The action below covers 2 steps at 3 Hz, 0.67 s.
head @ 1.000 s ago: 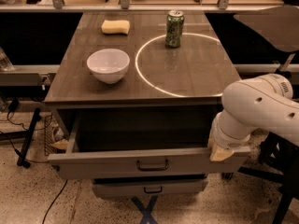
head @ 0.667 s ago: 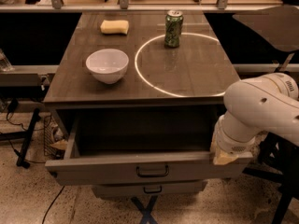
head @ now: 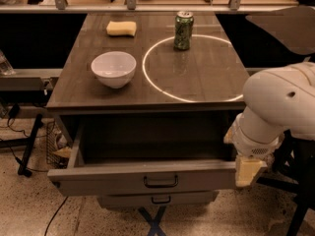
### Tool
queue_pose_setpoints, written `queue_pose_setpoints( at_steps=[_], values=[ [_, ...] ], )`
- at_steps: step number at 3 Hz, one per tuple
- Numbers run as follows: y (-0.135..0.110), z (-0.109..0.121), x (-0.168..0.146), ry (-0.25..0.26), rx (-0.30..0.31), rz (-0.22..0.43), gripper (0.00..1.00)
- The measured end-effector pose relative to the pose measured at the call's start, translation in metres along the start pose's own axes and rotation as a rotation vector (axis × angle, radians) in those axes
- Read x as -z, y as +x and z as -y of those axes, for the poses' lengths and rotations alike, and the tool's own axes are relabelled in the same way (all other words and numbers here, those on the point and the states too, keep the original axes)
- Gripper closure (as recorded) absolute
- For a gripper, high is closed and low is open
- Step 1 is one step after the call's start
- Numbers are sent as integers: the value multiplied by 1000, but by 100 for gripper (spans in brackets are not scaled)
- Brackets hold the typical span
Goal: Open top drawer
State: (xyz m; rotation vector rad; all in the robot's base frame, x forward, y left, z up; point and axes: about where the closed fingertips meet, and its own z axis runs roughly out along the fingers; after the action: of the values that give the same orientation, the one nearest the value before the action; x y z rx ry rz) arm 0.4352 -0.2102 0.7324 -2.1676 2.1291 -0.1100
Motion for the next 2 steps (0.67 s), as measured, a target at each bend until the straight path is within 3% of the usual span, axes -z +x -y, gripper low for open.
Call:
queue_pose_setpoints(
  at_steps=[1,2],
  values=[
    [-8,20,43,48,46,7,15],
    [-17,38,51,67,60,38,39]
  ],
)
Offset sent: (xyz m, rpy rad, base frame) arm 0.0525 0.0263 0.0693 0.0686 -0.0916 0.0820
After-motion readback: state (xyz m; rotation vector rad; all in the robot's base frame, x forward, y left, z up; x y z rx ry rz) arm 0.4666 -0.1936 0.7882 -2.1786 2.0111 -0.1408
